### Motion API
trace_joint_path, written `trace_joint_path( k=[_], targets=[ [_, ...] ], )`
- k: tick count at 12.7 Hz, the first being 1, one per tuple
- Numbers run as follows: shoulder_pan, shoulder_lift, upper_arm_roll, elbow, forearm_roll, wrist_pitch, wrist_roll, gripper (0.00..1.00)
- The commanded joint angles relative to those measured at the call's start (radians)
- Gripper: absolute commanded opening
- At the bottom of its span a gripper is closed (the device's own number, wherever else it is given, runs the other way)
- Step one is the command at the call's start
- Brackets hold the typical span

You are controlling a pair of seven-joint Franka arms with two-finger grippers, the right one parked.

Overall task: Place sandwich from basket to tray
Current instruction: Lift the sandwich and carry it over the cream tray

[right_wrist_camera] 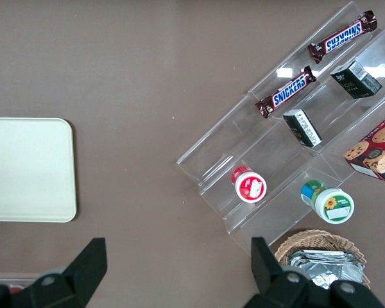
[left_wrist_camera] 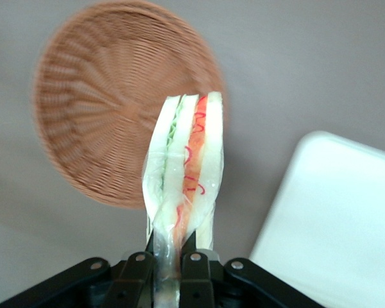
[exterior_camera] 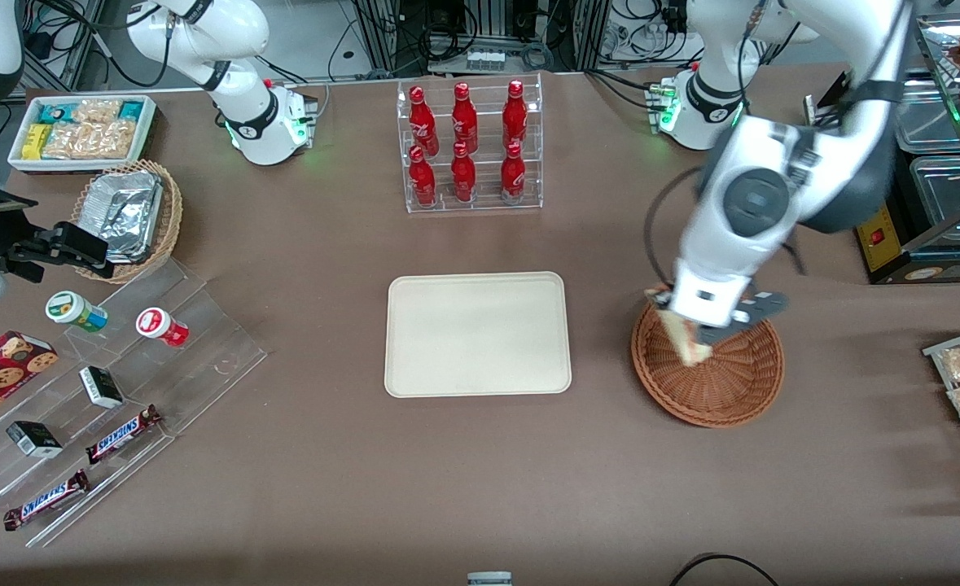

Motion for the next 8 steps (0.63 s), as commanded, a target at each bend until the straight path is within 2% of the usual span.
trace_joint_path(
  k=[1, 4, 8],
  targets=[
    [-0.110, 0.136, 0.005, 0.117, -0.031, 0.023, 0.007, 0.00],
    [-0.233, 0.278, 0.006, 0.221, -0.033, 0.060, -0.010, 0.00],
    [-0.327, 0.426, 0.009, 0.354, -0.027, 0.121, -0.010, 0.00]
  ],
)
